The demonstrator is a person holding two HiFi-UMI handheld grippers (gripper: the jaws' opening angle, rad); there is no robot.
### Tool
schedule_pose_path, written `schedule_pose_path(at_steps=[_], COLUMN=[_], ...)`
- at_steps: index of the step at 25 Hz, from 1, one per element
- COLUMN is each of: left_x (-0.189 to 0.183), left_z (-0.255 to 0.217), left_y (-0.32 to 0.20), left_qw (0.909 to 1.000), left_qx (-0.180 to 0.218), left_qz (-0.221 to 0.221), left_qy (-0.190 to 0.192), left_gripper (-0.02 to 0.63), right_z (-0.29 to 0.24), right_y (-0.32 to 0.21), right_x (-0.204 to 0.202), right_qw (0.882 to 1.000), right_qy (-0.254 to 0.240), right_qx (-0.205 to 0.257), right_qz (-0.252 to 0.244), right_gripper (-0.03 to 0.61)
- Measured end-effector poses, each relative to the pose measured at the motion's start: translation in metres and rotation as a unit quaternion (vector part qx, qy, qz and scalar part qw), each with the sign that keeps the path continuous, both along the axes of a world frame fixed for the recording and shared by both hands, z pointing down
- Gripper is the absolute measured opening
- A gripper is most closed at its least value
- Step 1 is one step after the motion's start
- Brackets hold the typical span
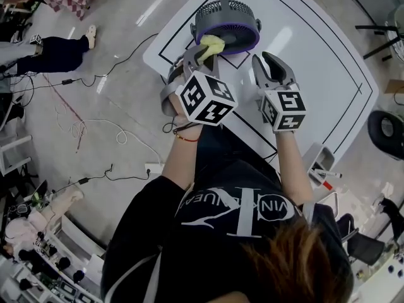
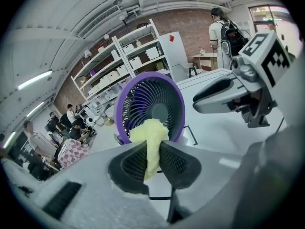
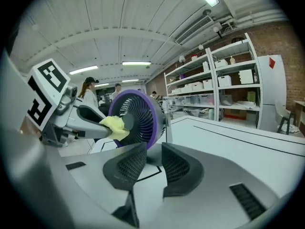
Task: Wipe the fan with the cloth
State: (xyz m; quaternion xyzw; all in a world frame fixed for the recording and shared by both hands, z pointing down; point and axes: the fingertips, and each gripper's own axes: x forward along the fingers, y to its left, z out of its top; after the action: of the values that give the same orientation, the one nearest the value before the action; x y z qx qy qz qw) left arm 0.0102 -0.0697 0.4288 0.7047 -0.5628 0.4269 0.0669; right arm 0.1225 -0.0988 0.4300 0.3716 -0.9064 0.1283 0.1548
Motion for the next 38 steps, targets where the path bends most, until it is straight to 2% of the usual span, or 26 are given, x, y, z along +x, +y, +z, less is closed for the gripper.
schedule_pose_path(at_steps=[7,14,15,27,38], left_x=[-0.009,-0.012,-0.011,0.001,0.026], left_z=[-0.022,-0.047,-0.049,-0.06,-0.071], left_y=[-0.002,-0.006,-0.009,-0.022,-0.036], left_qw=[0.9983,0.991,0.9905,0.9865,0.98], left_qx=[0.051,0.121,0.125,0.148,0.152], left_qz=[-0.024,-0.045,-0.046,-0.026,0.023], left_qy=[-0.015,-0.033,-0.034,-0.065,-0.127], left_gripper=[0.055,0.055,0.054,0.054,0.052], right_z=[-0.015,-0.017,-0.018,-0.016,-0.021], right_y=[-0.016,-0.022,-0.023,-0.019,-0.019], right_x=[-0.02,-0.021,-0.02,-0.021,-0.025], right_qw=[0.999,0.999,0.999,0.998,0.998], right_qy=[-0.044,-0.037,-0.036,-0.023,-0.012], right_qx=[0.02,0.032,0.034,0.053,0.06], right_qz=[-0.007,0.013,0.018,0.017,0.011], right_gripper=[0.097,0.084,0.053,0.058,0.06])
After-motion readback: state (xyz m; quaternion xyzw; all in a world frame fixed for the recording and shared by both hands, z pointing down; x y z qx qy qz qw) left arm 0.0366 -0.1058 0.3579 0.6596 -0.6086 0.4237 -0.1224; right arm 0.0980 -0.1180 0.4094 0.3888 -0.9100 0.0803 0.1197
